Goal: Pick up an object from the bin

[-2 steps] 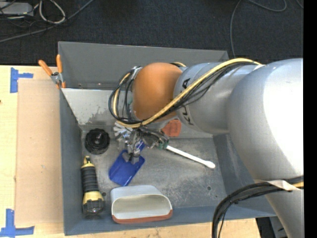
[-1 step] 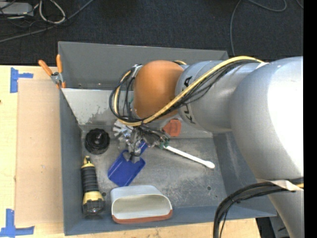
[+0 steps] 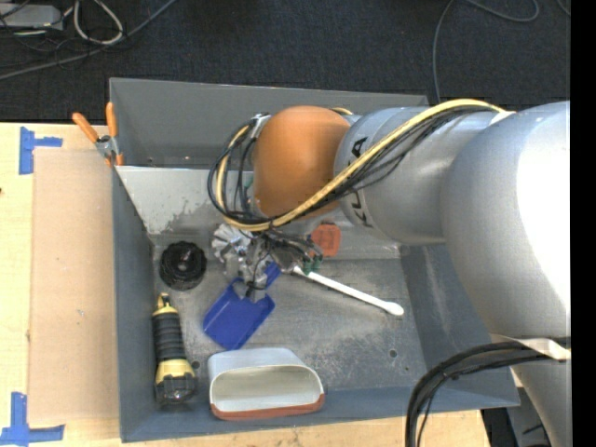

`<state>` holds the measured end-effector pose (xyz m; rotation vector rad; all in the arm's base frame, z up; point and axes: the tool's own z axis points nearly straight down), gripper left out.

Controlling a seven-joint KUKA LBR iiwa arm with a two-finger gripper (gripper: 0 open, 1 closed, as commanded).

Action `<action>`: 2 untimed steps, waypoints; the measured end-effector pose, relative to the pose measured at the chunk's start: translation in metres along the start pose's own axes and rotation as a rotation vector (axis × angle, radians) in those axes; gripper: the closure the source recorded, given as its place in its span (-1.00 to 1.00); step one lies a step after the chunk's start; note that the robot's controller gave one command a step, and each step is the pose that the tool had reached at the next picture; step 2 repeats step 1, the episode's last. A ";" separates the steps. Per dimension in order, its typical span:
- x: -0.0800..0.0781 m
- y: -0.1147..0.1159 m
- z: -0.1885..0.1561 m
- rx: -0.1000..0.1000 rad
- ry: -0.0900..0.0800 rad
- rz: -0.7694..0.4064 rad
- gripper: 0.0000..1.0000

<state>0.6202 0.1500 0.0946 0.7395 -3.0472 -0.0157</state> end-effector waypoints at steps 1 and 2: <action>0.000 0.001 -0.022 0.000 0.001 0.000 1.00; 0.000 0.001 -0.022 0.000 0.001 0.000 1.00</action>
Offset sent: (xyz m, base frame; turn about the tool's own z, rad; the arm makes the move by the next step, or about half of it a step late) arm -0.0004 0.0002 0.0499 0.0001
